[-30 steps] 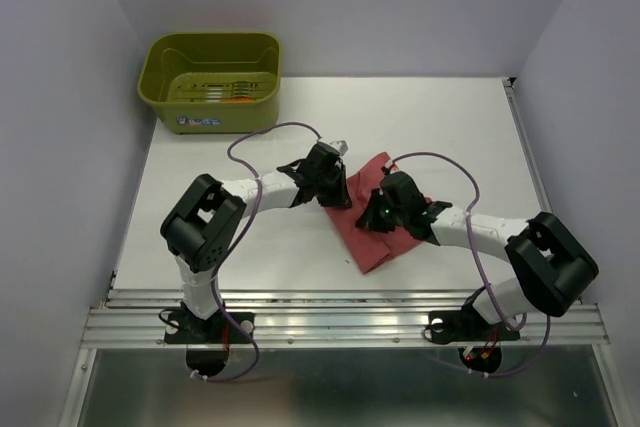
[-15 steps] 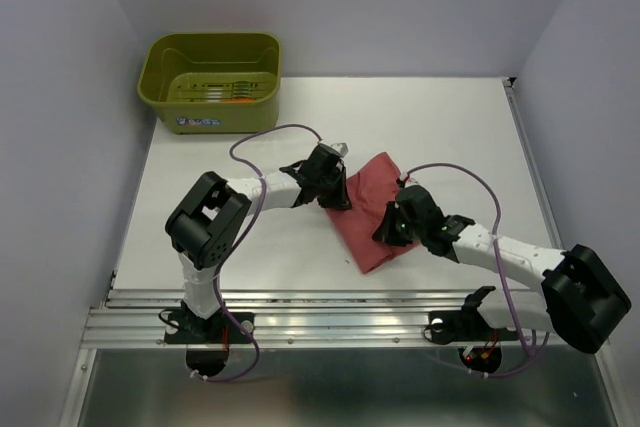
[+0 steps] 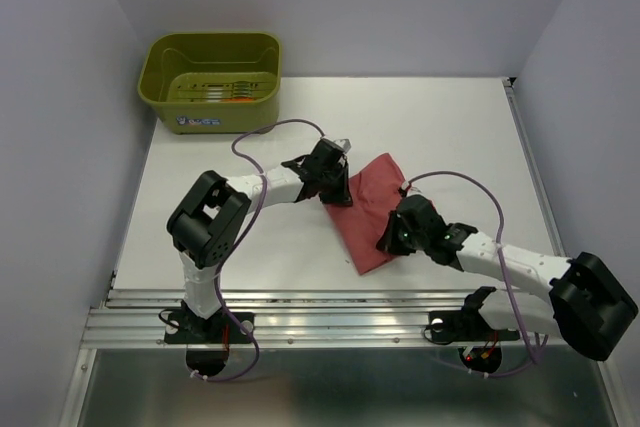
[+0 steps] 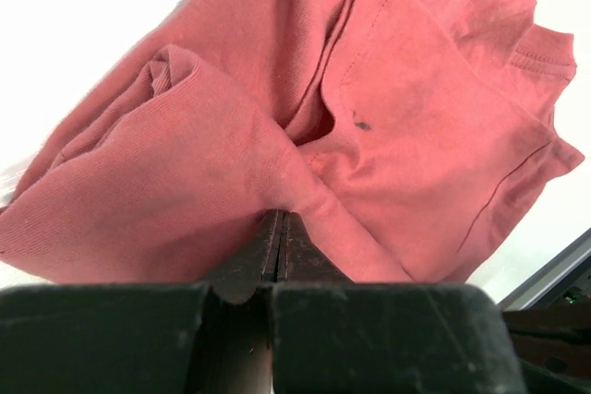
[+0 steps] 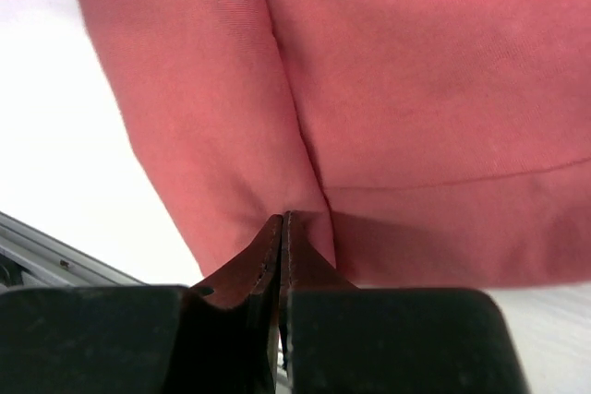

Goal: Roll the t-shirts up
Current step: Roll the T-shirt to the center of the board.

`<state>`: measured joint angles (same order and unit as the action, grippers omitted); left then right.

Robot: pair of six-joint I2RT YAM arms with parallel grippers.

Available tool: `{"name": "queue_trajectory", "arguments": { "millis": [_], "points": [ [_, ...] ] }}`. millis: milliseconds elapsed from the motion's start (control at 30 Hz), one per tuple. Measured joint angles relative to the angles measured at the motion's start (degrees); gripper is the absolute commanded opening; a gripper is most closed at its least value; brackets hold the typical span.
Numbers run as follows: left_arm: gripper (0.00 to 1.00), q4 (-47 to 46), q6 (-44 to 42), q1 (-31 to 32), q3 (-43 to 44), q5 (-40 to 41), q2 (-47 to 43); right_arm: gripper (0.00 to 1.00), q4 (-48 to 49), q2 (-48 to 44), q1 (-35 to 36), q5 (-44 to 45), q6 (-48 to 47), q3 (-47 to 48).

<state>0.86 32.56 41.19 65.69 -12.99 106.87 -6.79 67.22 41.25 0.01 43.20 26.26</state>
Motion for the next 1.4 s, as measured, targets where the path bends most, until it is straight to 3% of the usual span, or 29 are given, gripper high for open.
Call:
{"name": "queue_trajectory", "arguments": {
  "millis": [133, 367, 700, 900, 1100, 1200, 1333, 1400],
  "points": [
    [0.0, 3.3, -0.8, 0.0, 2.4, 0.5, -0.9, 0.07, -7.8, -2.9, 1.3, 3.7, -2.2, 4.3],
    [0.04, 7.3, -1.9, -0.8, 5.5, 2.1, -8.3, 0.34, -15.5, -2.8, 8.2, 11.9, -5.9, 14.4],
    [0.17, 10.8, -2.4, -6.7, 1.6, 5.6, -19.0, 0.56, -24.5, 8.8, 25.0, 25.1, -7.3, 20.5],
    [0.19, 12.2, -2.0, -11.7, -3.0, 7.0, -22.5, 0.63, -25.6, 15.0, 28.6, 29.2, -7.7, 22.6],
    [0.19, 12.3, -1.7, -11.7, -4.5, 7.0, -22.6, 0.63, -24.7, 19.5, 29.0, 30.1, -8.4, 23.4],
    [0.2, 12.0, -1.4, -11.7, -5.1, 6.9, -22.6, 0.56, -23.3, 20.9, 29.0, 30.0, -8.7, 23.3],
    [0.29, 11.3, -0.8, -11.7, -6.2, 6.6, -22.6, 0.32, -20.9, 22.8, 29.0, 31.1, -8.8, 22.3],
    [0.49, 10.6, -0.5, -11.7, -7.1, 6.1, -22.6, 0.18, -20.5, 22.8, 29.1, 32.0, -8.7, 22.2]
  ]
}}
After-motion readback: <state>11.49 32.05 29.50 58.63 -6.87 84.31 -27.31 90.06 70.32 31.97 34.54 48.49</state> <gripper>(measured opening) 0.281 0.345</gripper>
